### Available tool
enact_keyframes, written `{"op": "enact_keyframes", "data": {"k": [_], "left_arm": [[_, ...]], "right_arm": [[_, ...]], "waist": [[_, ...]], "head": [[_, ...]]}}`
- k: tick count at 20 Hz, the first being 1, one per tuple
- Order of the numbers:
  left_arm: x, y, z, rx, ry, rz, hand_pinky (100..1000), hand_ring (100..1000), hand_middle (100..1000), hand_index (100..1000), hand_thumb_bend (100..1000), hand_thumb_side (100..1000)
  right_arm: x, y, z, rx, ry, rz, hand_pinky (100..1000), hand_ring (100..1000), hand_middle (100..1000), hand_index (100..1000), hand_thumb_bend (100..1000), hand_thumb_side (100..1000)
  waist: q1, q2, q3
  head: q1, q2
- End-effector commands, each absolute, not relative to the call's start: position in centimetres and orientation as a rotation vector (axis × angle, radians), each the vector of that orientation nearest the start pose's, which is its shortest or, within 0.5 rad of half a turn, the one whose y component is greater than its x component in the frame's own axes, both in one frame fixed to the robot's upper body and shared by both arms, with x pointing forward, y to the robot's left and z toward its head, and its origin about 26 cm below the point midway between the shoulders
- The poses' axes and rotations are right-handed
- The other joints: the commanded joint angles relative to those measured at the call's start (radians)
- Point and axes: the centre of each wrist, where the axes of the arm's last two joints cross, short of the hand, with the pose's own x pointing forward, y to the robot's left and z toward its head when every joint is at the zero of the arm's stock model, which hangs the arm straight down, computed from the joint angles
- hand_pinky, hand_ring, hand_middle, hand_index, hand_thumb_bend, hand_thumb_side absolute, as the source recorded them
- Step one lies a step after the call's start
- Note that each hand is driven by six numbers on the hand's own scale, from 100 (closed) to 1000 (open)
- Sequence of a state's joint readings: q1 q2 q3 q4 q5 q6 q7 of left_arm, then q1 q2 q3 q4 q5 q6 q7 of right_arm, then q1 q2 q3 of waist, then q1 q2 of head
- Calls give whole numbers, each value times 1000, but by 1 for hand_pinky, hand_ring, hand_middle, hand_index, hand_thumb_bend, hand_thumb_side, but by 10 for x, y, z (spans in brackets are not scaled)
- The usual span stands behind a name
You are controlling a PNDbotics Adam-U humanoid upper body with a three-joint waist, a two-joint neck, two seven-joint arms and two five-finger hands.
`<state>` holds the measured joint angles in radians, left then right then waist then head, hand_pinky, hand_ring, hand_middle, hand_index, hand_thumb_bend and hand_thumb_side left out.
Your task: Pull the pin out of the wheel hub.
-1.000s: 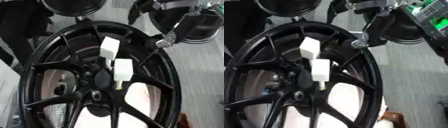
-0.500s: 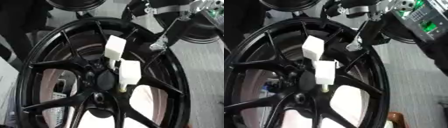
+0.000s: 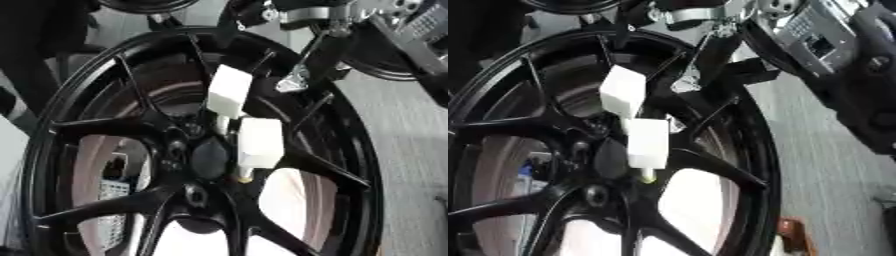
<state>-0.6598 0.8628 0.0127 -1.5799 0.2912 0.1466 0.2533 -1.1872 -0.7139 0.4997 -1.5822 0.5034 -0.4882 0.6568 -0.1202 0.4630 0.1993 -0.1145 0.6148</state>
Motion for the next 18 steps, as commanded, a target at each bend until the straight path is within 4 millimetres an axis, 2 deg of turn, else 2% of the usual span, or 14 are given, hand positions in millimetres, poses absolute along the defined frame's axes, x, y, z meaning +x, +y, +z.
{"op": "enact_keyframes", "data": {"k": [1,4,12,18], "left_arm": [[350,375,337,658,-2163,-198,808,823,753,863,375,766],[350,376,336,660,-2161,-194,808,823,752,863,361,766],[350,378,336,661,-2154,-187,808,820,746,862,366,770],[351,378,335,656,-2150,-186,809,820,744,862,360,774]], "right_arm": [[363,-171,391,834,1741,-2352,927,901,838,858,453,292],[358,-168,392,806,1673,-2375,927,903,840,859,503,291],[350,-163,392,758,1576,-2410,927,904,841,859,515,275],[349,-159,391,721,1573,-2413,924,898,830,851,492,263]], "waist": [[5,-24,3],[0,-27,5],[-14,-31,9],[-18,-29,12]], "head": [[-2,5],[0,7],[6,7],[3,4]]}}
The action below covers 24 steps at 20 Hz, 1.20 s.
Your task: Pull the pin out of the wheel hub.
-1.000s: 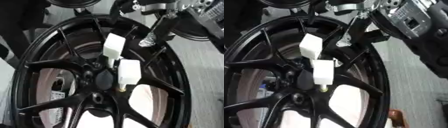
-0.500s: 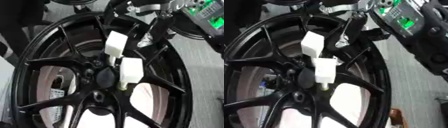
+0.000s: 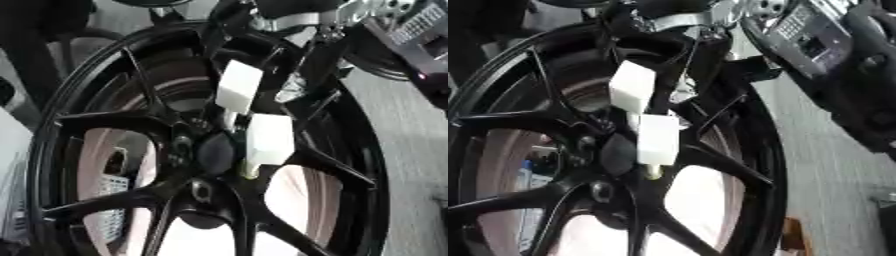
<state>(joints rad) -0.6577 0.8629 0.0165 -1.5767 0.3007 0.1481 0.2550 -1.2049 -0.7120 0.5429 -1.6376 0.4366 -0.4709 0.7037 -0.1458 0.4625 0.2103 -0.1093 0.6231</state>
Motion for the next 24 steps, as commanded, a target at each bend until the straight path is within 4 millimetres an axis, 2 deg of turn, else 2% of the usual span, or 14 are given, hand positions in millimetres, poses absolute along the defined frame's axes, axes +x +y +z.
{"op": "enact_keyframes", "data": {"k": [1,7,12,14,21,24], "left_arm": [[351,378,334,655,-2150,-185,809,820,744,862,359,775],[351,378,333,653,-2143,-178,809,820,742,860,353,778],[352,379,332,650,-2140,-171,810,820,741,859,347,781],[352,379,331,649,-2138,-171,810,821,739,858,344,783],[353,380,329,645,-2127,-158,811,821,734,855,338,787],[353,380,329,644,-2126,-156,811,821,731,854,335,788]], "right_arm": [[349,-159,391,714,1575,-2413,924,897,827,848,486,265],[348,-156,389,672,1579,-2421,921,886,804,829,470,237],[349,-157,386,654,1576,-2429,916,863,735,769,456,205],[349,-156,383,634,1571,-2439,912,853,693,736,429,181],[348,-154,380,553,1577,-2466,908,853,675,722,367,147],[349,-154,379,531,1582,-2483,906,843,641,698,343,120]], "waist": [[7,-28,1],[5,-27,-1],[5,-27,-3],[5,-27,-2],[5,-30,-6],[4,-31,-6]], "head": [[-2,-4],[3,-2],[3,-1],[3,-1],[6,2],[5,2]]}}
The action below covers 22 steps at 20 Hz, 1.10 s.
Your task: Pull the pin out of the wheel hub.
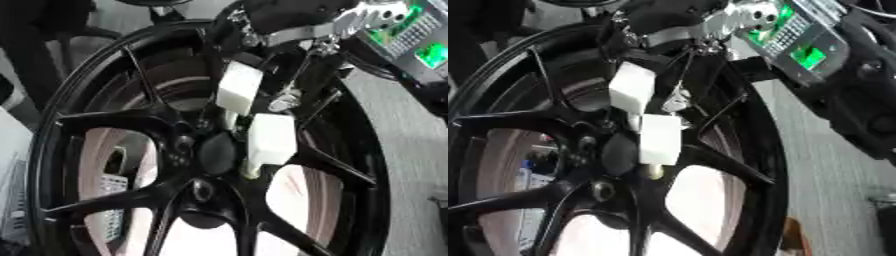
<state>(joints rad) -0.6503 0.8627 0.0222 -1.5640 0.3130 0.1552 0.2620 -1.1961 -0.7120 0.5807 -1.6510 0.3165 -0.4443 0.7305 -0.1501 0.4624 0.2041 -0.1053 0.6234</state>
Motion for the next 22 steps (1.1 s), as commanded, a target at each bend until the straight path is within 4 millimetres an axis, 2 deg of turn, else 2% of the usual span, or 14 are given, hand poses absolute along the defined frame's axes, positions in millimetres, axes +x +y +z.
{"op": "enact_keyframes", "data": {"k": [1,5,9,14,22], "left_arm": [[353,381,329,644,-2125,-154,811,821,730,853,335,788],[353,382,327,647,-2117,-152,812,822,728,851,331,792],[354,382,326,646,-2111,-151,813,823,726,850,326,795],[353,383,326,646,-2113,-150,814,823,722,850,322,797],[353,383,326,649,-2110,-152,815,823,718,849,319,798]], "right_arm": [[349,-154,379,524,1586,-2487,905,838,625,686,337,109],[350,-155,379,500,1626,-2486,901,811,527,599,291,100],[352,-157,381,506,1683,-2479,899,792,489,564,249,100],[353,-159,386,511,1768,-2438,900,780,463,536,225,100],[348,-162,404,547,1920,-2339,901,775,447,518,197,100]], "waist": [[8,-31,0],[9,-34,-2],[10,-38,-5],[11,-43,-6],[15,-56,-12]], "head": [[2,2],[3,4],[2,4],[2,4],[4,3]]}}
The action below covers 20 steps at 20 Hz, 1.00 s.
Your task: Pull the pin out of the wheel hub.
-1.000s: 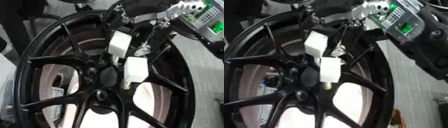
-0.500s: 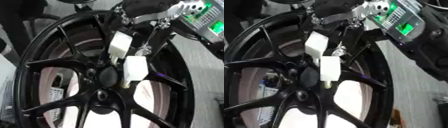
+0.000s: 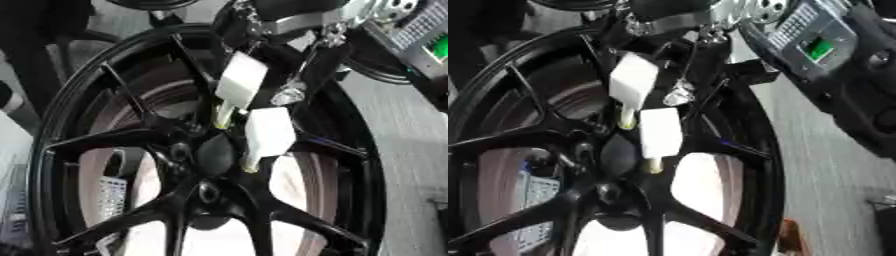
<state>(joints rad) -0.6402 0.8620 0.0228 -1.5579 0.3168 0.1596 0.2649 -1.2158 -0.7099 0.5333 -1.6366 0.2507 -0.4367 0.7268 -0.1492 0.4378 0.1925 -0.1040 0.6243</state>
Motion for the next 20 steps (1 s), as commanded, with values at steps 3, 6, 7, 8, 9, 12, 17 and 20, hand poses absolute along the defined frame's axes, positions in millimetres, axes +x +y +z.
{"op": "enact_keyframes", "data": {"k": [3,6,7,8,9,12,17,20], "left_arm": [[353,385,324,655,-2104,-153,816,823,718,850,317,798],[352,389,321,667,-2091,-149,816,823,718,850,315,798],[351,390,321,671,-2089,-146,816,823,718,849,315,798],[351,391,320,673,-2088,-143,816,823,718,849,314,798],[351,392,320,676,-2086,-142,816,823,718,849,313,798],[350,394,318,685,-2078,-140,817,823,718,849,310,799],[349,397,316,692,-2070,-132,817,823,718,849,307,799],[349,399,314,699,-2064,-129,818,823,718,849,305,800]], "right_arm": [[346,-171,414,562,2002,-2300,900,775,453,525,194,100],[341,-192,423,641,2067,-2271,901,775,465,535,215,100],[339,-203,424,678,2093,-2263,902,775,469,538,239,100],[338,-215,426,723,2122,-2257,902,775,473,542,229,100],[336,-227,426,771,2152,-2254,902,776,479,548,233,100],[331,-268,422,937,2245,-2255,902,776,487,553,241,100],[320,-326,404,1188,2328,-2293,900,777,510,578,267,100],[315,-366,386,1381,2402,-2322,898,775,519,589,267,100]], "waist": [[17,-39,-10],[22,-48,-29],[24,-50,-36],[26,-51,-43],[28,-52,-49],[36,-55,-67],[57,-59,-105],[71,-61,-134]], "head": [[8,8],[22,15],[27,16],[32,17],[37,17],[49,17],[64,22],[80,25]]}}
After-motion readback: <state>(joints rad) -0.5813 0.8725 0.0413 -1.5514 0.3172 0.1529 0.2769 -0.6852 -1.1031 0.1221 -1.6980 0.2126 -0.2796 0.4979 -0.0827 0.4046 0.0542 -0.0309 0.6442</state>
